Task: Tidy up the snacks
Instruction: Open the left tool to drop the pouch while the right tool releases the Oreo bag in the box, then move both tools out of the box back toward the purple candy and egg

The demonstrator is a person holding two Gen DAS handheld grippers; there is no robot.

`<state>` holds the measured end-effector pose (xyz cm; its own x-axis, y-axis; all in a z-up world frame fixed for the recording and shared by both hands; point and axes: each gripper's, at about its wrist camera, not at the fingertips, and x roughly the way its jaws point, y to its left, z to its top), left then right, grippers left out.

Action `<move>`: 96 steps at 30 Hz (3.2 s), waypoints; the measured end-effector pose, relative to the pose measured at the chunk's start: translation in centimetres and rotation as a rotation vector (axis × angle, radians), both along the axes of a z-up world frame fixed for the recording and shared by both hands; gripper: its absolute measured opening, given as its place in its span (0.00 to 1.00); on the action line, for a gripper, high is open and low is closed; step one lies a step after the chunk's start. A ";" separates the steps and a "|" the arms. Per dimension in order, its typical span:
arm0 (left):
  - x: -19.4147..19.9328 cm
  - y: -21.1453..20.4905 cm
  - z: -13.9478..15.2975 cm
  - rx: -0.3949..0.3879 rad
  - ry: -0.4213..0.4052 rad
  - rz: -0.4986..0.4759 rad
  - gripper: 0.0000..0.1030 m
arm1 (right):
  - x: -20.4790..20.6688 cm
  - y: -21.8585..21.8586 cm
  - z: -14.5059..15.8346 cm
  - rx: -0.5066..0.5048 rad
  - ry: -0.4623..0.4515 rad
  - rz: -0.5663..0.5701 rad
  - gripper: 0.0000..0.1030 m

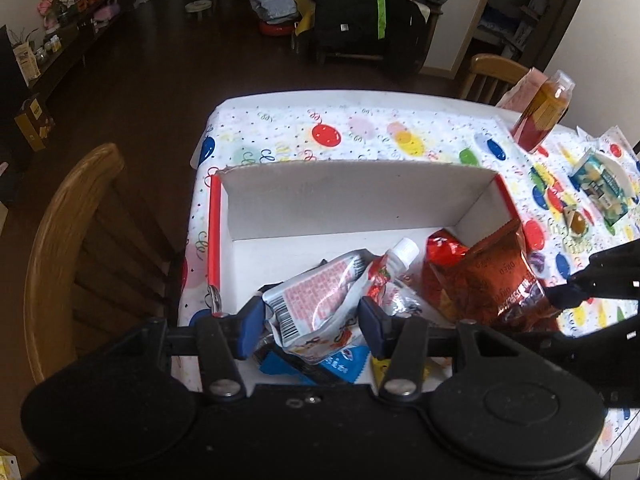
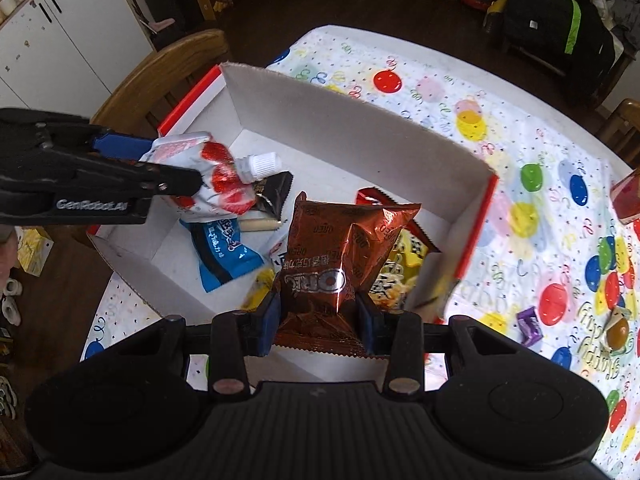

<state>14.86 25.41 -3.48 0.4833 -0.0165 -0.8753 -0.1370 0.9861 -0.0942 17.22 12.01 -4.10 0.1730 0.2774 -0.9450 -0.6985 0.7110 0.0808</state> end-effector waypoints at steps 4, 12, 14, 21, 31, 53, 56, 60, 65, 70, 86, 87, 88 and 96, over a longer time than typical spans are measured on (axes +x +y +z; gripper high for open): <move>0.6 0.3 -1.0 -0.003 0.018 -0.009 0.47 | -0.4 1.0 -0.7 -0.012 0.008 0.011 0.38; 1.3 0.0 -2.6 0.006 0.039 -0.022 0.47 | -0.8 2.0 -2.2 -0.036 0.009 0.004 0.39; 1.5 0.2 -2.9 0.009 0.042 -0.020 0.47 | -0.8 2.1 -2.4 -0.038 0.007 0.001 0.39; 1.6 0.3 -3.7 0.022 0.058 -0.004 0.49 | -0.9 2.0 -3.0 -0.034 0.010 -0.021 0.40; 0.8 -0.1 -2.7 0.016 0.031 0.006 0.57 | -1.2 0.9 -2.3 -0.002 0.012 -0.061 0.52; -3.4 -5.3 2.6 0.033 -0.120 -0.051 0.86 | -3.3 -7.4 3.4 0.131 -0.053 -0.150 0.69; -3.7 -6.8 3.3 0.037 -0.146 -0.066 0.90 | -3.4 -9.5 4.2 0.164 -0.055 -0.175 0.69; -3.8 -9.2 3.9 0.042 -0.170 -0.086 0.94 | -3.3 -12.3 5.0 0.188 -0.069 -0.205 0.70; -4.0 -12.6 4.4 0.054 -0.198 -0.105 0.99 | -3.1 -15.7 5.5 0.206 -0.092 -0.241 0.76; -3.7 -15.7 4.5 0.024 -0.213 -0.106 0.99 | -2.7 -19.4 5.8 0.216 -0.120 -0.258 0.77; 0.1 -27.3 2.5 0.048 -0.228 -0.080 0.99 | 2.6 -31.8 2.9 0.201 -0.127 -0.316 0.77; 0.5 -27.8 2.3 0.054 -0.225 -0.076 0.99 | 3.2 -32.5 2.6 0.200 -0.124 -0.321 0.77; 1.0 -28.3 2.0 0.061 -0.221 -0.071 0.99 | 3.7 -33.2 2.3 0.199 -0.121 -0.326 0.77; 4.0 -30.9 -1.2 0.083 -0.190 -0.011 0.99 | 8.7 -36.9 -0.2 0.158 -0.095 -0.338 0.77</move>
